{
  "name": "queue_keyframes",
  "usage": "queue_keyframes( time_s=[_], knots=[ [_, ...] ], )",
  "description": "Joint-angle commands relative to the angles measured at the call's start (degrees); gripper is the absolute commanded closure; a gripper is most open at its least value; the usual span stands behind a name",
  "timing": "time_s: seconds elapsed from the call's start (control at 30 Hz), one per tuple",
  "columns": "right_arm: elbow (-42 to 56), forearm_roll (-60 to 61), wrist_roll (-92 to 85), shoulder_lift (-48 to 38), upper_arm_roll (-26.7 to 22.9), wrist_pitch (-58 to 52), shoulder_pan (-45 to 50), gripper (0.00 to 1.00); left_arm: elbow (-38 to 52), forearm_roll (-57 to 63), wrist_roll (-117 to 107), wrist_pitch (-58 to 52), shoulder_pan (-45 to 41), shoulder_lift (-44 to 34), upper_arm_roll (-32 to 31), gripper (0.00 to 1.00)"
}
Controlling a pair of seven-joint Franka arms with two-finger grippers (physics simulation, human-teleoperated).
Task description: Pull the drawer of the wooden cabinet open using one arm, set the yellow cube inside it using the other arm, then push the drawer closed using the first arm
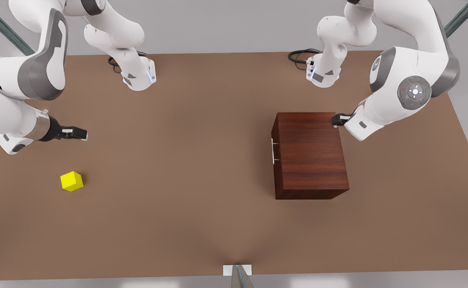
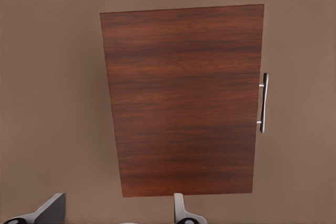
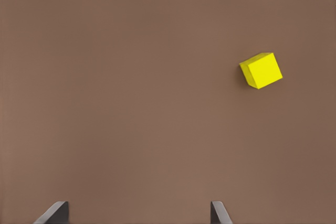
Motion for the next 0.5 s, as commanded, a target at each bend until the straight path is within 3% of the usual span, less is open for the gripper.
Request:
queue_keyframes(
  time_s=[0.0,0.07,0.17,0.27,0.37,0.47],
  knots=[
    [0.0,0.27,1.6,-0.07,-0.01,4.67,-0.02,0.0,0.02,0.18,-2.52,1.64,-0.01,-0.13,0.0,0.0],
    [0.0,0.27,-0.42,0.02,-0.01,4.84,-0.03,0.0,-0.16,-0.26,-3.14,1.99,-0.62,0.13,0.0,0.0],
    [0.26,-1.14,-4.46,1.25,0.08,6.16,0.24,0.0,-0.07,0.44,-11.74,8.58,-13.89,5.58,-1.41,0.03],
    [2.81,-1.22,-27.66,8.63,-0.18,6.51,-2.39,0.0,2.65,3.6,-19.22,15.62,-20.4,11.73,-3.25,0.03],
    [4.22,-1.4,-44.8,14.52,-0.89,14.95,-6.0,0.0,3.97,9.85,-25.54,17.2,-23.74,16.83,-3.25,0.03],
    [4.3,-3.68,-48.76,19.35,-1.06,23.38,-7.93,0.0,4.5,14.49,-32.4,17.81,-27.25,20.51,-3.25,0.03]
  ],
)
